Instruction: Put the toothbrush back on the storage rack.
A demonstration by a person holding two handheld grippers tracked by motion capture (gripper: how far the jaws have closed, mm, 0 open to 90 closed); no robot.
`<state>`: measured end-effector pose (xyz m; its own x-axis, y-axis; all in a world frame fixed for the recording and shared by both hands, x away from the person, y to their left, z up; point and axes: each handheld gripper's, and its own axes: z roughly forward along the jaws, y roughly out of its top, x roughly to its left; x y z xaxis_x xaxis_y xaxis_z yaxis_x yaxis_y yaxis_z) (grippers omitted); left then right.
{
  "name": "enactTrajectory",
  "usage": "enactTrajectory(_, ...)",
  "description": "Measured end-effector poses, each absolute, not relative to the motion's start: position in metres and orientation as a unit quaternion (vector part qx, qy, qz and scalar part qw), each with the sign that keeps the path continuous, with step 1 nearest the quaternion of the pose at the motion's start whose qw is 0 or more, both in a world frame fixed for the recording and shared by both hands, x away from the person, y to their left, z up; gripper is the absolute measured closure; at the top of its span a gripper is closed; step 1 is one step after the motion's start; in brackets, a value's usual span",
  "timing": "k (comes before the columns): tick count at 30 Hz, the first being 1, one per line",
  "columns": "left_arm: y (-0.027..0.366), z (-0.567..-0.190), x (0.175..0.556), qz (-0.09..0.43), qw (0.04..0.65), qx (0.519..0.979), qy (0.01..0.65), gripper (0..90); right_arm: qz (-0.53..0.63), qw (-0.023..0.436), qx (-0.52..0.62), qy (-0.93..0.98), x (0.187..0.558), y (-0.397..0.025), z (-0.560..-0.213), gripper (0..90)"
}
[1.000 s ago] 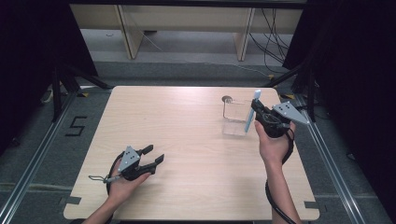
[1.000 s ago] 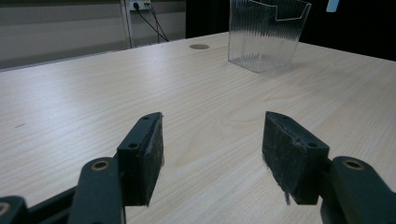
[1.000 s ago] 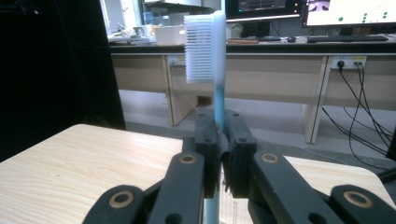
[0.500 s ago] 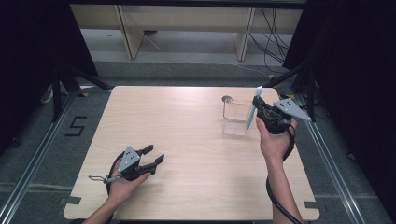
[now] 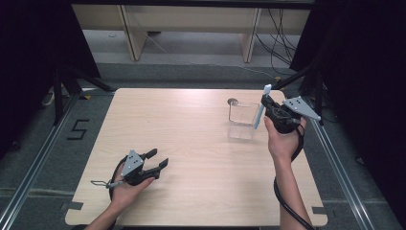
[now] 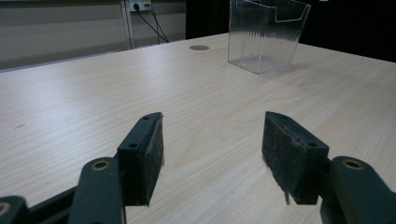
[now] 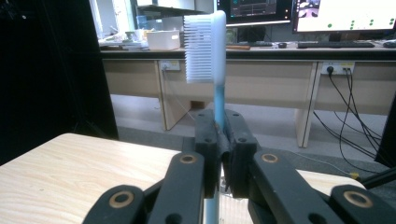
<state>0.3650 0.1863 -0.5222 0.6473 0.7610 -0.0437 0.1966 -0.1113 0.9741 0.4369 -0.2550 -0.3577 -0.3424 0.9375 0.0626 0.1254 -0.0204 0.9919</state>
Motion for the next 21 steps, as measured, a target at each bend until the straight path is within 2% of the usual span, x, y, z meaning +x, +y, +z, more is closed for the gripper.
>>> enactTrajectory(21, 0.186, -0.522, 0.365, 0.245, 0.575, 0.702, 0.341, 38.4, 0.557, 0.366, 0.448, 0.597, 0.456, -0.254, -0.352, 86.1)
